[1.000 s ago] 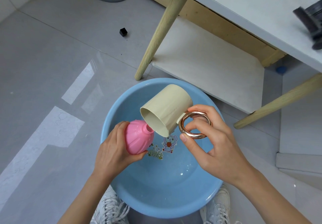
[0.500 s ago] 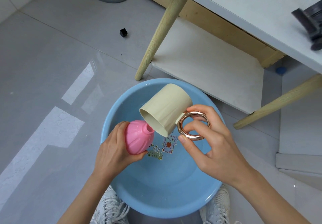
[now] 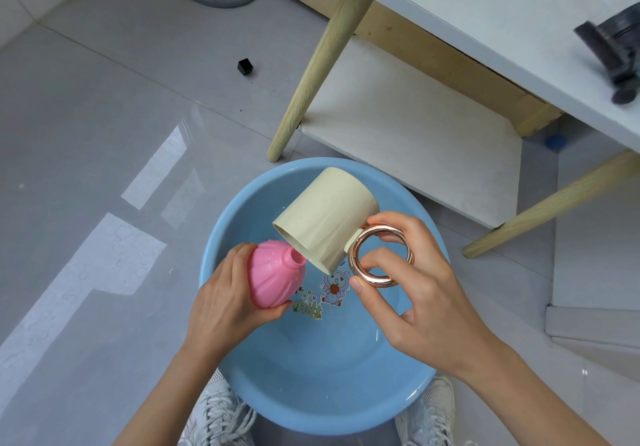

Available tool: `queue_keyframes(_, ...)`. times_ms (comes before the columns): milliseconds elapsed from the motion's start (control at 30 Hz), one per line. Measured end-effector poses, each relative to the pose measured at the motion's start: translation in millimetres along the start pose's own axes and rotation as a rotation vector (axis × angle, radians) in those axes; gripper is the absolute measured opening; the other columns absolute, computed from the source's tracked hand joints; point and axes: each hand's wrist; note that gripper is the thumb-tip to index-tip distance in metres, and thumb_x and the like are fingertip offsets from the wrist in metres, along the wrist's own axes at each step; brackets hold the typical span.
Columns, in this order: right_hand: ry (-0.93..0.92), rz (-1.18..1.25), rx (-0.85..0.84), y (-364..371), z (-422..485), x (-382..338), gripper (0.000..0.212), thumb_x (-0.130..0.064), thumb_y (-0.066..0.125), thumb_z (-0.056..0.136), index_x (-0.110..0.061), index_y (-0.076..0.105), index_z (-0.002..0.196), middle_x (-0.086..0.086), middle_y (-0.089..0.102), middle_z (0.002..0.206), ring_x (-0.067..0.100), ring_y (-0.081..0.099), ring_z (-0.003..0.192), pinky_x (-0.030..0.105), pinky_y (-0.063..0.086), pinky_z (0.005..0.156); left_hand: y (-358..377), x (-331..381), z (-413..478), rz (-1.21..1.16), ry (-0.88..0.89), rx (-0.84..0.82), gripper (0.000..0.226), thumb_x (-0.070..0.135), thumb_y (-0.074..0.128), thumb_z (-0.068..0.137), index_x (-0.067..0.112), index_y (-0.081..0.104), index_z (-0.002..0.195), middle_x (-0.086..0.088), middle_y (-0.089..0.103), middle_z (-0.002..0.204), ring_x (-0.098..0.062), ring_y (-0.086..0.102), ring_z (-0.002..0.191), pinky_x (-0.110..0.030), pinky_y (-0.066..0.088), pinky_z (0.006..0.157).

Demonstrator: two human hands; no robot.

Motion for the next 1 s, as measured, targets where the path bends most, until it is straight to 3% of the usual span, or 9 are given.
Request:
queue_keyframes(733,-0.087,-0.092,-0.003,-0.9,-1.2,-3.5,0.019,-0.022,0.058,0.09,-0.006,0.063,0.081,0.019,0.05,0.121,0.029,0.051,0.105,0.029,0.041,0.091,0.5,-0.7,0.7,0.005,-0.002,-0.006,0.098,0.049,0.09,0.042,0.015,0.042,0.12,-0.005,0.059,0.112,-0.028,0.064,0.085,-0.032,0.051,0.061)
queue_keyframes(833,-0.014,0.044,0.007,2.9,-2.6,0.6,0.017,-0.021,0.06,0.089,-0.006,0.064,0.082,0.014,0.048,0.123,0.025,0.051,0.113,0.033,0.043,0.095,1.1,-0.9,1.0,0.005,0.006,-0.007,0.097,0.049,0.09,0.042,0.015,0.042,0.12,-0.006,0.059,0.113,-0.029,0.064,0.086,-0.033,0.052,0.063)
queue_keyframes(1000,0.338,0.431,0.09,6.3,1.1,3.5,0.019,-0.031,0.063,0.084,-0.012,0.065,0.082,0.001,0.055,0.115,0.01,0.056,0.113,0.013,0.045,0.085,0.9,0.3,0.9,0.0,0.009,-0.004,0.098,0.047,0.09,0.04,0.014,0.042,0.118,-0.007,0.06,0.112,-0.029,0.064,0.086,-0.032,0.052,0.063)
Point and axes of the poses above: each hand's wrist, its own z-axis towards the middle knuckle, its own y-axis out of the palm, x = y × z
